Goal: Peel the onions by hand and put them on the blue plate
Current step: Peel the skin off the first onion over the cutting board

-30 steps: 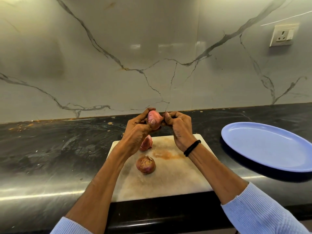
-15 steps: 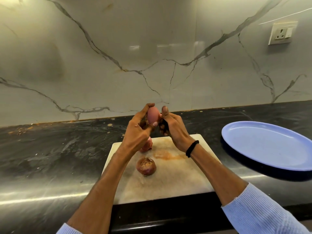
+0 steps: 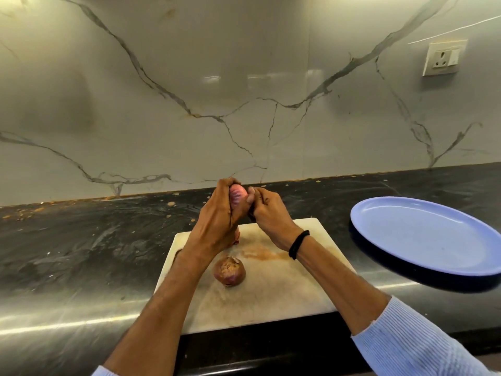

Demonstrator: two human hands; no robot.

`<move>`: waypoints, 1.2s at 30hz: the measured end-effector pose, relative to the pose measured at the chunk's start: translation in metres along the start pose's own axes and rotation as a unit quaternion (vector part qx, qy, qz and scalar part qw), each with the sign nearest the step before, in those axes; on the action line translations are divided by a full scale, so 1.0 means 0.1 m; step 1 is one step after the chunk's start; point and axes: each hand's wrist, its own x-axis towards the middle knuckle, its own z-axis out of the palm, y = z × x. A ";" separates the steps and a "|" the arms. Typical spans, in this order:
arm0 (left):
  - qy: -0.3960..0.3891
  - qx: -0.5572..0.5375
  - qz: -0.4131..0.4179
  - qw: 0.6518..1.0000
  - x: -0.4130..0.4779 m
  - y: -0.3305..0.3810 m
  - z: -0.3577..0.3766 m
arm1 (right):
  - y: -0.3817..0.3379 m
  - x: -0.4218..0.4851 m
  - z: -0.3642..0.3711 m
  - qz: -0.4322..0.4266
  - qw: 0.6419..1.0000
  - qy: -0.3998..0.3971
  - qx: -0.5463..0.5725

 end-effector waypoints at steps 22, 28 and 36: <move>0.013 -0.384 -0.321 0.866 0.02 0.36 -0.14 | -0.16 -0.11 -0.08 -0.090 0.992 -0.053 0.069; 0.012 -0.391 -0.354 0.850 0.01 0.36 -0.16 | -0.09 -0.08 -0.12 -0.047 0.975 -0.113 0.183; -0.004 -0.513 -0.338 0.789 0.05 0.38 -0.28 | -0.21 -0.06 -0.21 -0.010 0.922 -0.127 0.365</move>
